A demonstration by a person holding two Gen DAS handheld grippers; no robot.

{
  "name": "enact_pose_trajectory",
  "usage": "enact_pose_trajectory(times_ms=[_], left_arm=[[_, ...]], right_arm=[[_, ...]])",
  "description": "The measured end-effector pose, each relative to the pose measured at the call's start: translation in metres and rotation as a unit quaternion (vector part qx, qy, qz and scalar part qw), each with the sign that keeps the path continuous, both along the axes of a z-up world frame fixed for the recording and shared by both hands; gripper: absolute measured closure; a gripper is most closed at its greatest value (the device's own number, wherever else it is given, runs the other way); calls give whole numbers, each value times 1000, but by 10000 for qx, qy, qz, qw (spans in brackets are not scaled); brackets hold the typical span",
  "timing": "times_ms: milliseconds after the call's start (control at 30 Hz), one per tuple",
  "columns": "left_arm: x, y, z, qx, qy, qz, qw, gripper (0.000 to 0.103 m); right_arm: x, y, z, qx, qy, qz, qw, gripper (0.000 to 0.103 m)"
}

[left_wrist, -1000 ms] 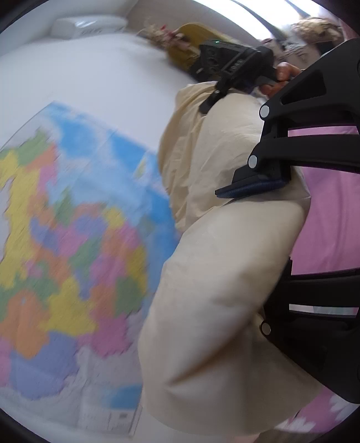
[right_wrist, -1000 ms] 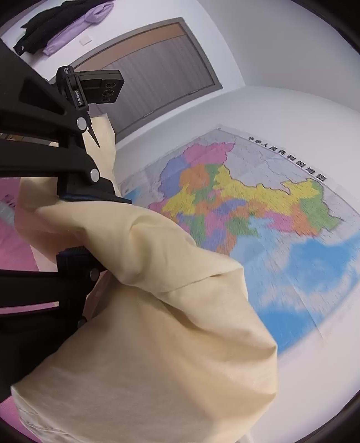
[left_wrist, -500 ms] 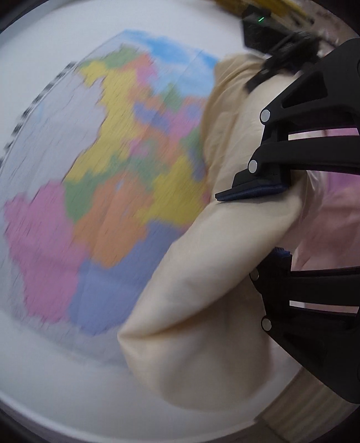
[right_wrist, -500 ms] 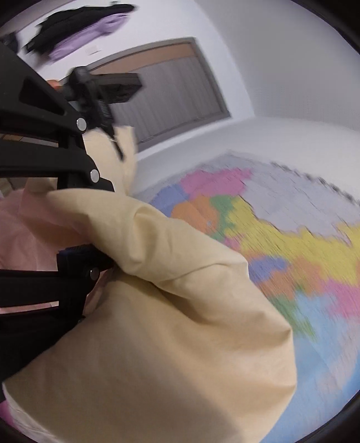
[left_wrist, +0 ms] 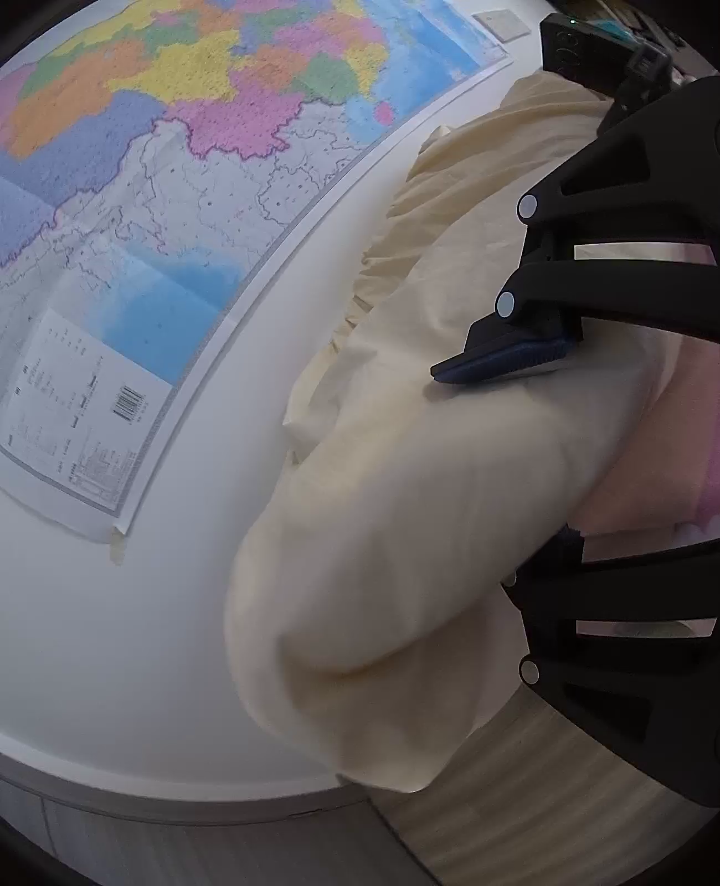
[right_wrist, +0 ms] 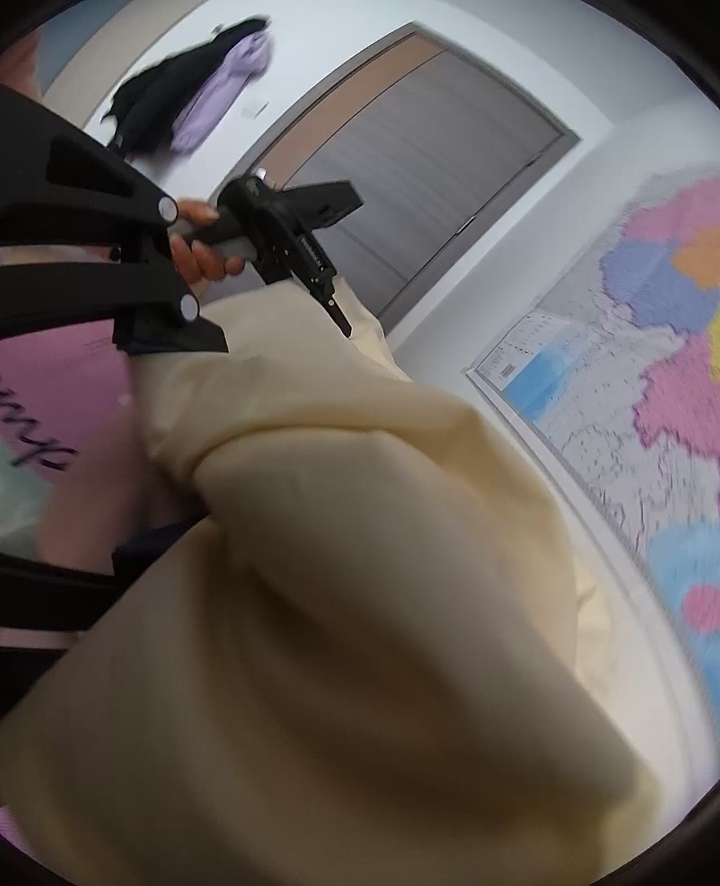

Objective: Fold large clothes

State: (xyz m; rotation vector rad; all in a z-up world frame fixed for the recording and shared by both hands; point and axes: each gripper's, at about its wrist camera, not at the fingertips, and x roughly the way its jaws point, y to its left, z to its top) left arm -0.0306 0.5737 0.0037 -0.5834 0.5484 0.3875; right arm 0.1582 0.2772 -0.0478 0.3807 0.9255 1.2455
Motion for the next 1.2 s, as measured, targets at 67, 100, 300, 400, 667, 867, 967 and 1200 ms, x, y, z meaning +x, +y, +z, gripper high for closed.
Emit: enact_pose_trajectory(times_ms=[67,100,300,400,667,867,967,1200], left_arm=[[3,-1,4,45,151,-110,9998,46],[5,-3,6,92,198,-160,9996,39],[12,-10,5,173,372,-210,9989,36],[12,-8,-1,81,345,-170,9992,36],[12,-8,-5,121,408,-131,9990,37],[9,-7,-5,129,633,1,9979,38],[8,-10,-5,231,766,96,9967,33],[-18,-46,18,1221,1029,614,9853,27]], right_arm=[[3,-16,1,-46,214,5,9998,46],[4,-23,3,7,313,-2,9995,44],[17,-59,2,272,1016,-473,9933,41],[21,-73,-7,618,1637,-679,9822,31],[41,-97,-13,1066,2257,-953,9637,86],[-10,-95,7,-175,120,-389,9990,95],[-8,-91,-20,-719,448,-390,9956,93],[-12,-85,13,-1236,-320,-521,9904,66]])
